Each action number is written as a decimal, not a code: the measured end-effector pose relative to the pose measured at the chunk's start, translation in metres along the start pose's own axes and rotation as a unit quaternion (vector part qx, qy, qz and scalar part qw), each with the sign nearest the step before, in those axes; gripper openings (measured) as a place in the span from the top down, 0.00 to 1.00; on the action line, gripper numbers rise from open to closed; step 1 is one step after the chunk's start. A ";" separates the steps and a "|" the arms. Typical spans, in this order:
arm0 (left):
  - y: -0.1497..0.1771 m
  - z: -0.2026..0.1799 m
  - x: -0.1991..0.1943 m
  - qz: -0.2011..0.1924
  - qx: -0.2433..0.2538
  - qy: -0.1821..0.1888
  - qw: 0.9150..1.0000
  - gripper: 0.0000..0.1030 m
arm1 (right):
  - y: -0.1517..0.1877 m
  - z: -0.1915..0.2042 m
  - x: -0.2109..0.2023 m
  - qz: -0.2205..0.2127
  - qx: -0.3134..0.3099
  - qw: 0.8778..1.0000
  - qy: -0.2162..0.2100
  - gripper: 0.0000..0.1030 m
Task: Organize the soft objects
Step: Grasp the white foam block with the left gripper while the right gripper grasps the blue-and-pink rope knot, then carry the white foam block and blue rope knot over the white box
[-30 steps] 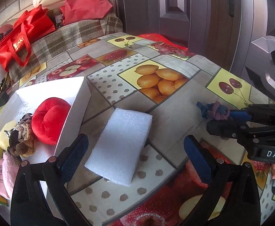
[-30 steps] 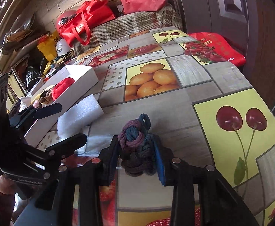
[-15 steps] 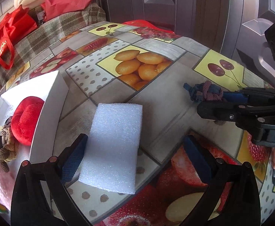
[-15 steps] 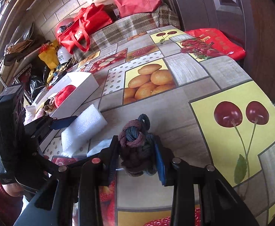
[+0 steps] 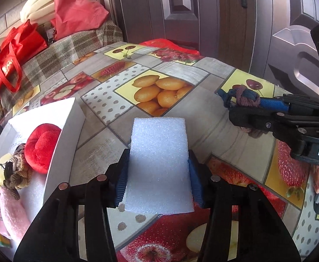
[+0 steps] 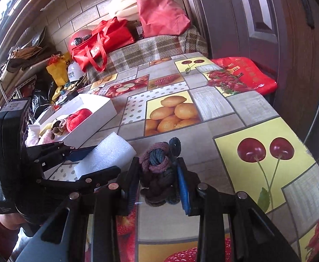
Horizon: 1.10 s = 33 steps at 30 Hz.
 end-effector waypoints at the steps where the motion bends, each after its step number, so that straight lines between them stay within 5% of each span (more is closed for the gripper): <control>1: -0.001 0.001 -0.007 -0.017 0.000 -0.007 1.000 0.53 | -0.001 0.000 -0.002 -0.007 -0.001 1.000 0.004 0.68; 7: -0.004 0.019 -0.062 -0.145 -0.042 -0.058 0.987 0.53 | -0.011 0.000 -0.023 -0.065 -0.006 0.997 0.028 0.68; 11: 0.007 0.036 -0.088 -0.178 -0.090 -0.079 0.977 0.53 | -0.016 0.015 -0.049 -0.133 -0.046 0.988 0.055 0.68; 19: 0.026 0.057 -0.103 -0.171 -0.133 -0.098 0.971 0.53 | -0.013 0.059 -0.064 -0.192 -0.106 0.973 0.066 0.68; 33: 0.062 0.093 -0.124 -0.157 -0.171 -0.126 0.964 0.53 | -0.005 0.104 -0.047 -0.182 -0.141 0.972 0.045 0.68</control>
Point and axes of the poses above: each gripper's, at about its wrist camera, not at the fingertips, and x roughly the way its jaws point, z to its left, y to its underside, the point moved 6 cm from there along x, roughly the way its jaws point, and after that the axes turned 11 degrees about -y, right-handed, at the moved point
